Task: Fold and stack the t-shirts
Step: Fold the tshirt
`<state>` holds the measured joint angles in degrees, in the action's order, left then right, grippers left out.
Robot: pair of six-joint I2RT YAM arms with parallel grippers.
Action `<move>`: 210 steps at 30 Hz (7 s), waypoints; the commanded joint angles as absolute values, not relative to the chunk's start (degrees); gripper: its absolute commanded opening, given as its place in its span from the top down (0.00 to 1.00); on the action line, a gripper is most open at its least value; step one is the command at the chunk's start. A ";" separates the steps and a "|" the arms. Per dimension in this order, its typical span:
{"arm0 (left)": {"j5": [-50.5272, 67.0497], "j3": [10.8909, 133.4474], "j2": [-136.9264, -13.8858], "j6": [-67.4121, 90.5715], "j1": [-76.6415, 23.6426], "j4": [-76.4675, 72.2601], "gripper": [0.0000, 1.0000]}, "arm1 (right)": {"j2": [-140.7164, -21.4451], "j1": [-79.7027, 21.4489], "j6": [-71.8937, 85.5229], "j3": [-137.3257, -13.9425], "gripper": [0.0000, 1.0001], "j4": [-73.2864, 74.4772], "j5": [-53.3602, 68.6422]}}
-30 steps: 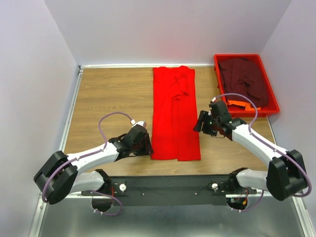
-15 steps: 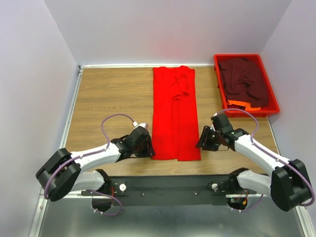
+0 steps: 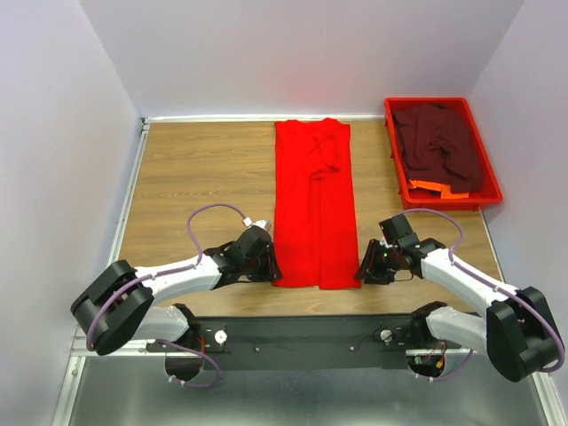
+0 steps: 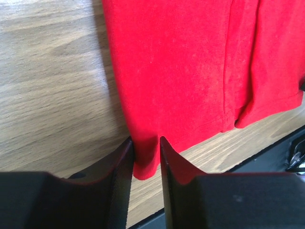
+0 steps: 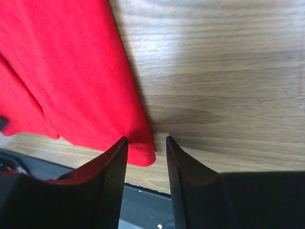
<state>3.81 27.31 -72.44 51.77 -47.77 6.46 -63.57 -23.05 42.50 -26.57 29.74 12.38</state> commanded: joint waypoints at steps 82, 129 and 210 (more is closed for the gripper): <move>2.55 67.14 -99.49 40.61 -29.88 5.45 1.00 | -104.50 -27.25 36.74 -71.63 1.00 14.41 -19.87; 2.37 78.57 -112.85 40.60 -28.92 6.24 0.83 | -121.72 -23.82 29.88 -90.26 0.62 13.01 -7.64; -0.53 50.10 -95.62 43.15 -32.26 -0.95 0.83 | -91.49 -30.85 33.66 -50.63 0.67 10.90 -7.03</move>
